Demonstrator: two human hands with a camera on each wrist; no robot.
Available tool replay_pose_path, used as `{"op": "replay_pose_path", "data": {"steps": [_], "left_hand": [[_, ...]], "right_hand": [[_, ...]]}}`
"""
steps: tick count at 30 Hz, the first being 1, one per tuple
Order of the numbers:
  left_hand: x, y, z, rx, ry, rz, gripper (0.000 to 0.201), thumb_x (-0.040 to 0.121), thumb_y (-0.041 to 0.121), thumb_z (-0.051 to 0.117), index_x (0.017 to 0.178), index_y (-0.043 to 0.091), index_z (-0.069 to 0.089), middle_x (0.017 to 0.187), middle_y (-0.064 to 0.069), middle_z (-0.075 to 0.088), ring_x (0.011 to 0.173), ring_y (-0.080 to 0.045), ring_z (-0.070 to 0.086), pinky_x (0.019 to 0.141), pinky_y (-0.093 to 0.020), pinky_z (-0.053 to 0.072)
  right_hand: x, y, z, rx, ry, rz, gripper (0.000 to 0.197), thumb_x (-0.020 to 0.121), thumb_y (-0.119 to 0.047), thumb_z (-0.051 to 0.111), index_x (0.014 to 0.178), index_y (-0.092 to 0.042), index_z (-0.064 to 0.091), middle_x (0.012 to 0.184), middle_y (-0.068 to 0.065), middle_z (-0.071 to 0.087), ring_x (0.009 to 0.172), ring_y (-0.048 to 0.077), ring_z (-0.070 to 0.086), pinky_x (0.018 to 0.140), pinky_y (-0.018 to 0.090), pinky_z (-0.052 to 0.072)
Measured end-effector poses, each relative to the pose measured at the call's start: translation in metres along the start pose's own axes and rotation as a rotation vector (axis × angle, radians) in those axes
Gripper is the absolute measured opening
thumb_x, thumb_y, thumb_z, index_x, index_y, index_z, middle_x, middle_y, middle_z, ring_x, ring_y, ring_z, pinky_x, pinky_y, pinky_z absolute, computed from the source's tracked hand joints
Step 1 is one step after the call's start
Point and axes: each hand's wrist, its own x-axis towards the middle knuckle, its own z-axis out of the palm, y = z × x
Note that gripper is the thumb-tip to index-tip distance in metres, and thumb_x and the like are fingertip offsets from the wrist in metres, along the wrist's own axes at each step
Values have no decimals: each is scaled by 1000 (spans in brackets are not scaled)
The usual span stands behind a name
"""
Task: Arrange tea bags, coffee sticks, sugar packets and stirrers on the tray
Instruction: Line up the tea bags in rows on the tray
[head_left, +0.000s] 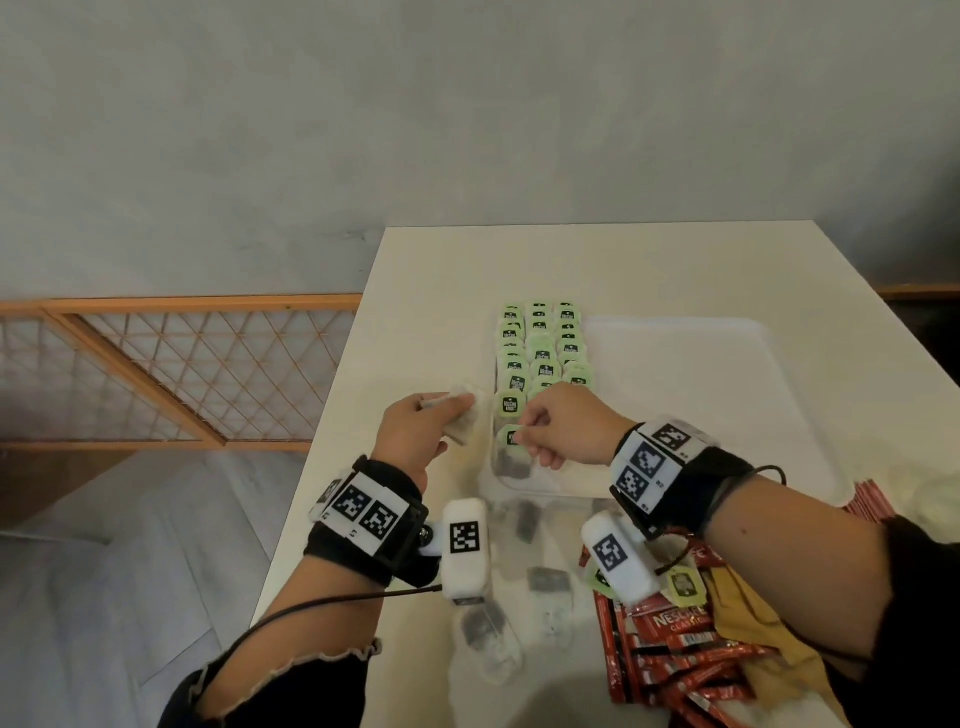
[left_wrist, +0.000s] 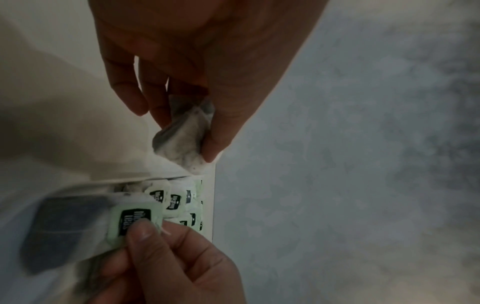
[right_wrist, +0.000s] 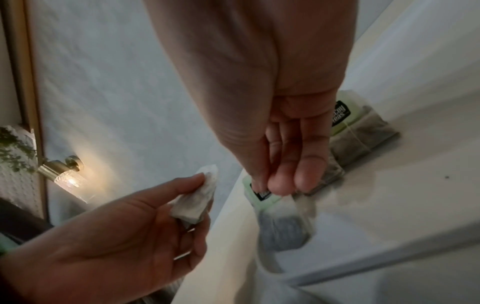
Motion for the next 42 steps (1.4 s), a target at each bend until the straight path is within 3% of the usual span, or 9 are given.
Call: {"op": "replay_pose_path", "data": {"steps": [4,8,12,17,20,27,33,37,42], "left_hand": [[4,-1,-8,28,8,26,26,82,23,76,101,8,67,88,-1,67,79,-12,60,68,-23,44],[7,0,-13,27,3,32,14,82,18,76,92,12,69,85,-1,68,77,-13,59,69,-23,46],[4,0,-13,-8,-30,63,18,82,8,74,99,8,72,82,-9,69,70,-21,58,75,-28,52],[-6,-2,0,-40,-72,110,16,81,1,73,94,9,72,75,-7,72,60,-21,59,59,-20,54],[-16,-3,15,-63,-132,121,16,81,-1,72,96,5,72,75,-8,72,59,-19,62,55,-21,54],[-43,-8,45,-48,-301,163,33,80,-4,74,111,7,69,95,-14,74,86,-26,70,82,-41,58],[-58,-9,58,129,-445,217,49,74,-9,75,116,15,65,77,-2,72,76,-16,68,81,-30,55],[-64,-12,68,257,-344,229,25,76,0,78,86,21,70,86,-11,75,81,-27,71,79,-38,59],[-66,-12,82,257,-188,314,10,78,15,77,83,24,75,84,-5,76,84,-23,73,74,-37,60]], "right_hand": [[16,-3,3,-67,136,-1,10,93,-11,60,86,-4,62,64,2,64,52,13,60,54,27,53],[25,-7,2,-164,202,-17,10,92,-8,58,89,0,64,61,-10,57,49,-7,55,55,16,44],[26,-6,2,-178,229,-8,14,89,-19,66,94,-7,61,73,-6,54,73,14,56,71,28,49],[3,-10,1,-46,398,-25,23,96,-39,52,101,-17,60,84,-1,63,80,16,59,76,31,48],[-20,-7,8,80,396,-84,21,95,-38,54,98,-20,63,82,-6,63,73,9,56,67,20,45],[-48,15,-1,189,491,-177,5,89,-21,68,86,-16,68,77,-4,65,58,-4,50,59,9,40],[-72,26,-19,189,523,-167,3,87,-25,71,85,-22,70,77,-4,68,58,4,50,59,16,44],[-87,30,-30,99,624,-137,8,88,-28,68,80,-25,66,81,-12,66,56,8,50,56,14,40],[-101,38,-32,52,737,-65,14,90,-29,64,80,-18,62,68,-13,57,52,6,47,55,22,36]]}}
